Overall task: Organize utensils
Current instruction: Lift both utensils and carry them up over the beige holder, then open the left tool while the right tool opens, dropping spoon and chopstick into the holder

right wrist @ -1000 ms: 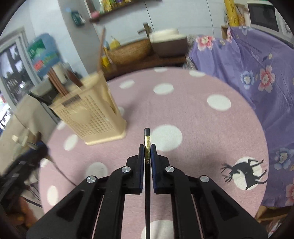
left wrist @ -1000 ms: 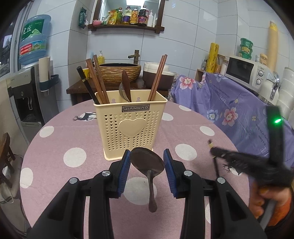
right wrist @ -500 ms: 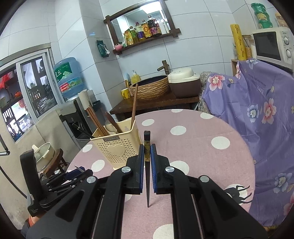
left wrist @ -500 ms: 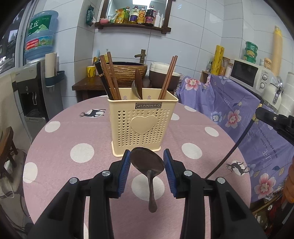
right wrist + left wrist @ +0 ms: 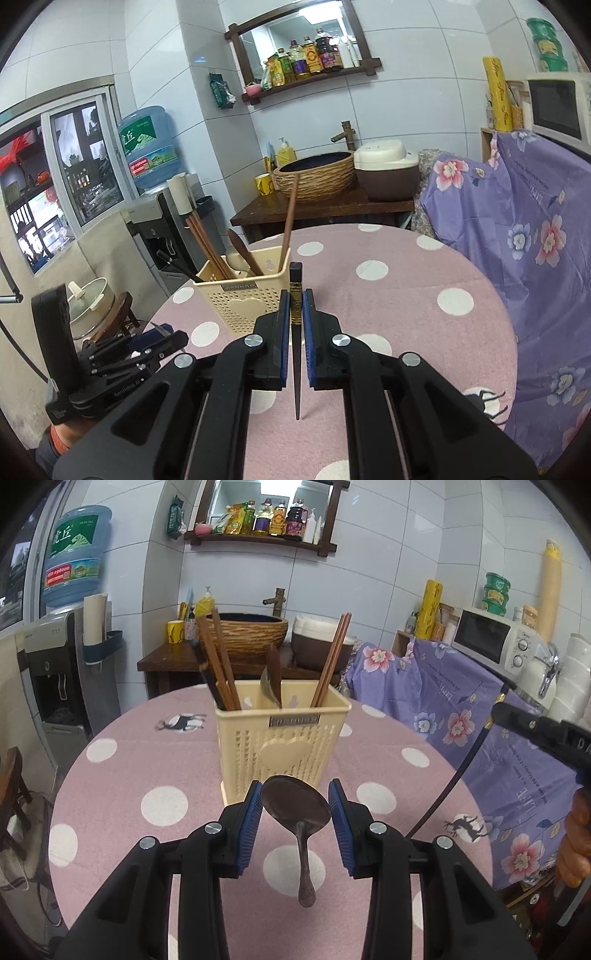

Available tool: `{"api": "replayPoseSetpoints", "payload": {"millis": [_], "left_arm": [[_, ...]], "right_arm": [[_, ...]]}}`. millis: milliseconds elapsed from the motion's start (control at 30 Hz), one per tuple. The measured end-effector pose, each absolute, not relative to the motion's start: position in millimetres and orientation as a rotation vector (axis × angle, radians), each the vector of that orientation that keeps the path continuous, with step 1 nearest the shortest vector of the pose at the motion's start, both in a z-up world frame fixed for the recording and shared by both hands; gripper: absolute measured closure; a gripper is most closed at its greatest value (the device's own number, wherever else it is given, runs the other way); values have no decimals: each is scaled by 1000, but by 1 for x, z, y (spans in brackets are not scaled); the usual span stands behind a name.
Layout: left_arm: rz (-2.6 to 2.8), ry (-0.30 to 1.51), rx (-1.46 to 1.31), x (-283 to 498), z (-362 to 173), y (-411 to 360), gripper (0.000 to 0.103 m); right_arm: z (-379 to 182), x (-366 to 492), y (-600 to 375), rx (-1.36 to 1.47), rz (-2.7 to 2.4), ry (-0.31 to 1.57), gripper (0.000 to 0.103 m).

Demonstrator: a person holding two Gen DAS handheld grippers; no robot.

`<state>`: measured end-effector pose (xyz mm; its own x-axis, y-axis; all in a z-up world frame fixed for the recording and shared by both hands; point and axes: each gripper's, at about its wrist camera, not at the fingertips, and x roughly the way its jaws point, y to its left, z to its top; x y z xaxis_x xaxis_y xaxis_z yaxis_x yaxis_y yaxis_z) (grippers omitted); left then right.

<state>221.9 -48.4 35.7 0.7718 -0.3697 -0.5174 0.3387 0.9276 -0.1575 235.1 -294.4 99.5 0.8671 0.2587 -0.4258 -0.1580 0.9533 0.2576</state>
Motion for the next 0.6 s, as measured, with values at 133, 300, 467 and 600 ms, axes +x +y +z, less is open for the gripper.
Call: {"api": "replayPoseSetpoints", "payload": {"millis": [133,300,467,600], "left_arm": [[-381,476,-51,232,84,-45,66],[-333,359,-38,258,151,-49,66],[-270,323,-24,290,181,-57,66],[-216,328,-7,307,164,-66,66]], "right_arm": [[133,246,-282,178,248,432,95],[195,274,-268,152,254,354,95],[245,303,-252,127,239,280,95],[236,325,-242,119,218,273,95]]}}
